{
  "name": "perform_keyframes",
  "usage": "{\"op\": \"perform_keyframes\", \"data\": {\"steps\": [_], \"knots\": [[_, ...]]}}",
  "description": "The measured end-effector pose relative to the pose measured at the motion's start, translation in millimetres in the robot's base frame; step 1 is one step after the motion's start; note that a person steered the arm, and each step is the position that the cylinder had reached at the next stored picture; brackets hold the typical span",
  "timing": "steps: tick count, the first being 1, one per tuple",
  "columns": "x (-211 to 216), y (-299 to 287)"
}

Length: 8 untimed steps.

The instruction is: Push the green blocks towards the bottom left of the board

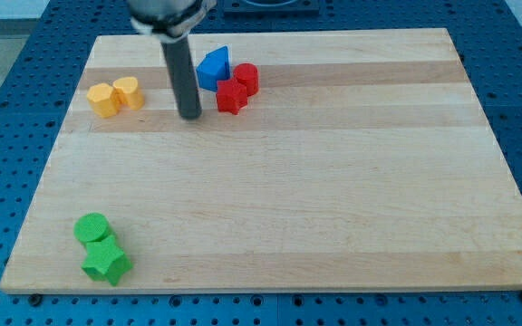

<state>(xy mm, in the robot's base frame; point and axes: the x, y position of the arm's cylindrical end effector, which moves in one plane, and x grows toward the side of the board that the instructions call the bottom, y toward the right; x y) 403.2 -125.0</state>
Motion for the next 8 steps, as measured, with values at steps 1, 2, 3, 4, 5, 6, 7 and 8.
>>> {"op": "perform_keyframes", "data": {"steps": [1, 2, 3, 4, 5, 6, 7, 8], "knots": [[85.5, -7.9], [154.1, -12.1], [213.2, -11.7], [213.2, -11.7], [215.7, -16.6], [215.7, -17.3], [214.5, -33.0], [214.2, -66.2]]}}
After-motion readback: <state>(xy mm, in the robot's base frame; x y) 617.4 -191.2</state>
